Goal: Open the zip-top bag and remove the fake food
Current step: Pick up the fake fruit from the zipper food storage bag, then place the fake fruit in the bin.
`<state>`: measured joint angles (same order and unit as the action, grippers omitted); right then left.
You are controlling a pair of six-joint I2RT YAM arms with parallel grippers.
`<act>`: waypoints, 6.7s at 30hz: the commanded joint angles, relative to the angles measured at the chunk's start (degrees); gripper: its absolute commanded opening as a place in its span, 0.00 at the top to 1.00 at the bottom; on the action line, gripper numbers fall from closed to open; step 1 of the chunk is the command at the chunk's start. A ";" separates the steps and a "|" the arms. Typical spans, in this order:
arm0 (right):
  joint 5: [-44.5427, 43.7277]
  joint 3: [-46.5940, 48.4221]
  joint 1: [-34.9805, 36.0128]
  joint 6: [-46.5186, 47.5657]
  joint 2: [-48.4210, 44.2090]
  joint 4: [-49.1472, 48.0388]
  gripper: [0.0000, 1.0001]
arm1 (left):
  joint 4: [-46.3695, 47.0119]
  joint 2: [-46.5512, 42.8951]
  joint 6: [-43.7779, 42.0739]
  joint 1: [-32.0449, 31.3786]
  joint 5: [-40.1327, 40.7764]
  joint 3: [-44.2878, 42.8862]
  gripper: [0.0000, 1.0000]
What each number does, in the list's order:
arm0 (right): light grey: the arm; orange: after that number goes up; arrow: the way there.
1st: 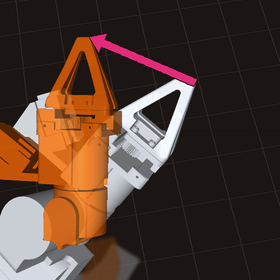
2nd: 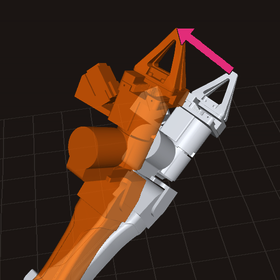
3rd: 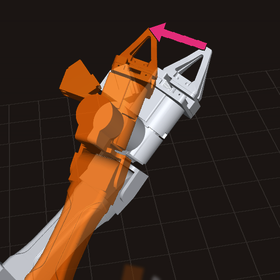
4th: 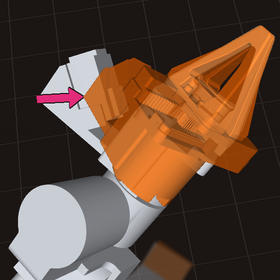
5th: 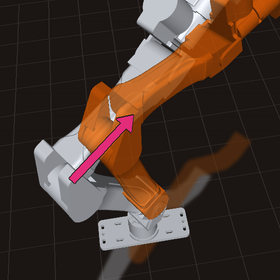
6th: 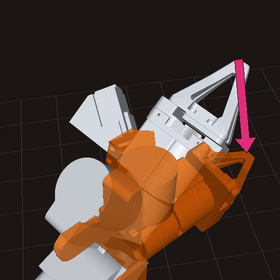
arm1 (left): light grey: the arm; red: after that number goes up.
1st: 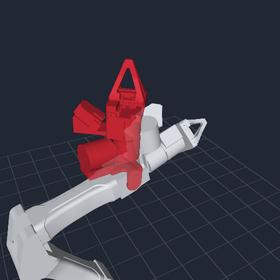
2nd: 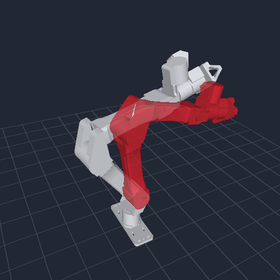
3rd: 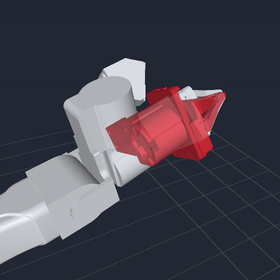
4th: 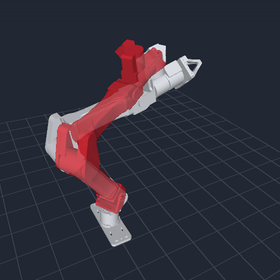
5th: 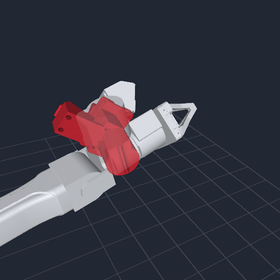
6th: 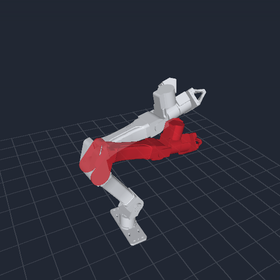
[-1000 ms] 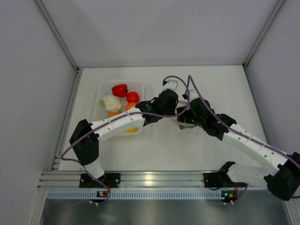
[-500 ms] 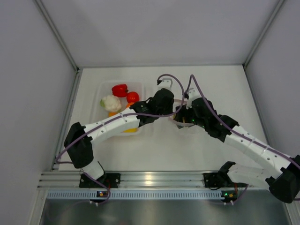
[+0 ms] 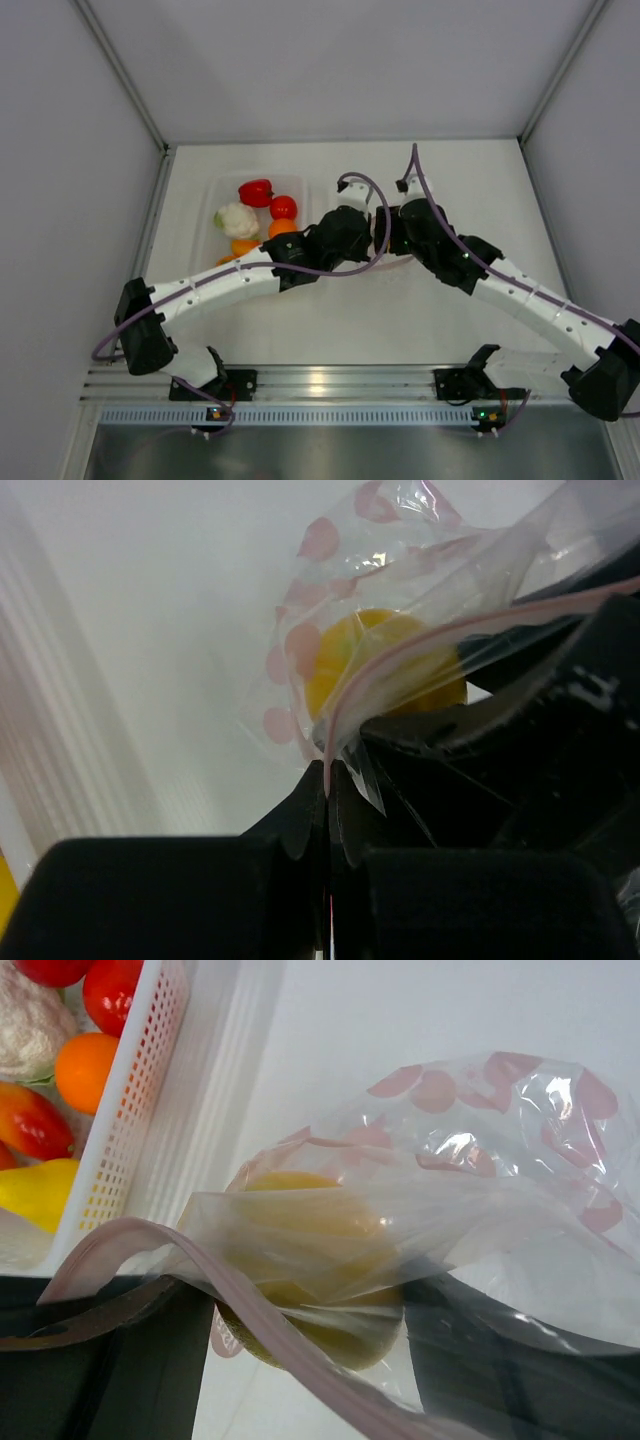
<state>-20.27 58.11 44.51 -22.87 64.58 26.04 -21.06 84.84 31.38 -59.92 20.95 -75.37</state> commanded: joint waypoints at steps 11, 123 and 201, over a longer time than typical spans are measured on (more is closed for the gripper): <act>4.79 -3.86 0.84 -12.28 -5.33 -16.44 1.00 | -0.74 -0.64 0.43 -5.91 18.65 4.70 1.00; 52.96 -12.49 1.10 -48.06 -3.93 -50.83 1.00 | 35.91 -25.86 12.39 6.31 26.34 36.17 1.00; 22.30 35.79 -6.33 -5.16 26.60 -9.08 0.01 | 27.14 -32.29 19.34 2.18 16.83 45.24 1.00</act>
<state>3.68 98.50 45.12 -24.56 105.93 20.71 9.21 50.74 52.45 -57.54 33.32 -22.59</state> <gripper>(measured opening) 0.992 0.018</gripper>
